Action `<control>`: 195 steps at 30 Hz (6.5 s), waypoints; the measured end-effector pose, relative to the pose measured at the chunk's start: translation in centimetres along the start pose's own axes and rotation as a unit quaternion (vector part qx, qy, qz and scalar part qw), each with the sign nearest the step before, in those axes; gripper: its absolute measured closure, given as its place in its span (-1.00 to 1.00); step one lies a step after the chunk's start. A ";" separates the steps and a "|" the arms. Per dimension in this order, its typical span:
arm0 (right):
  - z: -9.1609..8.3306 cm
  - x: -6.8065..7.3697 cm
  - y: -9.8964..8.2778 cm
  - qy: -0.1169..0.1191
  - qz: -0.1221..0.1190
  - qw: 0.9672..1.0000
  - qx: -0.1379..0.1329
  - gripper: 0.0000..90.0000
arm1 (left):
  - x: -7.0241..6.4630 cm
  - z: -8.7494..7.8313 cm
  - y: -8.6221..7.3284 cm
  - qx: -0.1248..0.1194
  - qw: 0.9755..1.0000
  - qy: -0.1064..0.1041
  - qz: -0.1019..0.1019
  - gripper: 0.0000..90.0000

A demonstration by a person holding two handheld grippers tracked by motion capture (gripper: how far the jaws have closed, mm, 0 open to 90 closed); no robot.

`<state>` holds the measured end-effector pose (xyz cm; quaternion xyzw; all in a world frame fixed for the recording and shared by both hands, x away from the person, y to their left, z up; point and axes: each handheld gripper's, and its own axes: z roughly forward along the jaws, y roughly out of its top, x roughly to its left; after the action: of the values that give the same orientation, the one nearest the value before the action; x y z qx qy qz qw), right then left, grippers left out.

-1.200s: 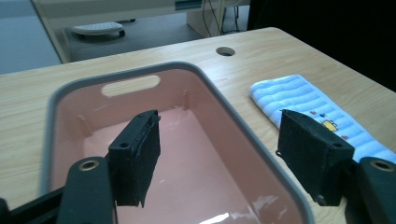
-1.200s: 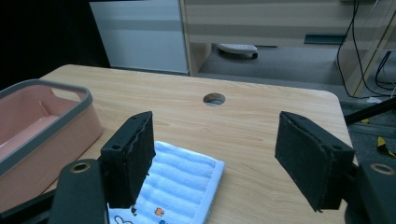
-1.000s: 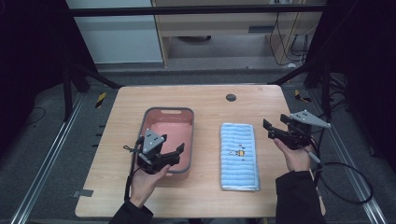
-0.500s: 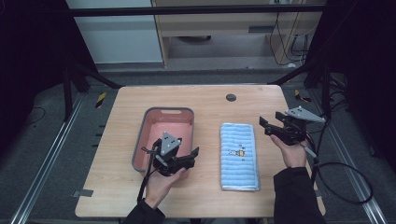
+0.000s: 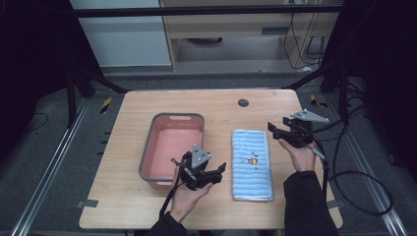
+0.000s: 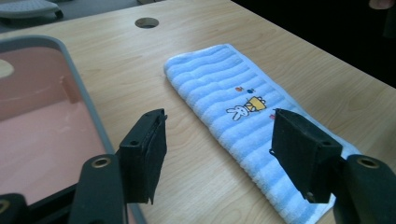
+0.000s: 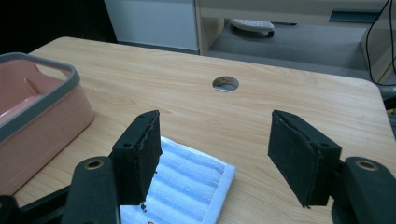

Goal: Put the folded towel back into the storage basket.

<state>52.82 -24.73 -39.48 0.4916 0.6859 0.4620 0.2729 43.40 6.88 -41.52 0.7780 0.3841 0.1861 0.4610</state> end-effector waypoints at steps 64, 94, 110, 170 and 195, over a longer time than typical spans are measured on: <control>8.6 -0.6 -7.8 0.015 0.022 0.989 0.145 0.17 | -4.1 8.1 -5.7 0.099 0.995 -0.025 -0.012 0.34; 7.0 0.4 -6.4 0.048 0.043 0.992 0.107 0.79 | -4.0 7.0 -5.2 0.073 0.996 -0.049 -0.032 0.89; 3.1 2.4 -1.7 0.047 0.016 0.998 0.036 0.79 | -3.3 3.3 -2.2 0.028 0.999 -0.041 -0.016 0.88; 6.0 15.6 9.6 0.091 -0.035 0.995 -0.032 0.79 | 6.4 -9.6 2.2 -0.046 0.998 0.045 -0.015 0.88; 9.9 20.4 10.0 0.124 -0.043 0.991 -0.014 0.78 | 10.7 -12.3 0.3 -0.037 0.996 0.082 -0.028 0.88</control>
<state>57.74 -1.30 -33.07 0.3962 0.7284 0.5172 0.2122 42.47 22.11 -35.77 0.7312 0.4355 0.2504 0.4616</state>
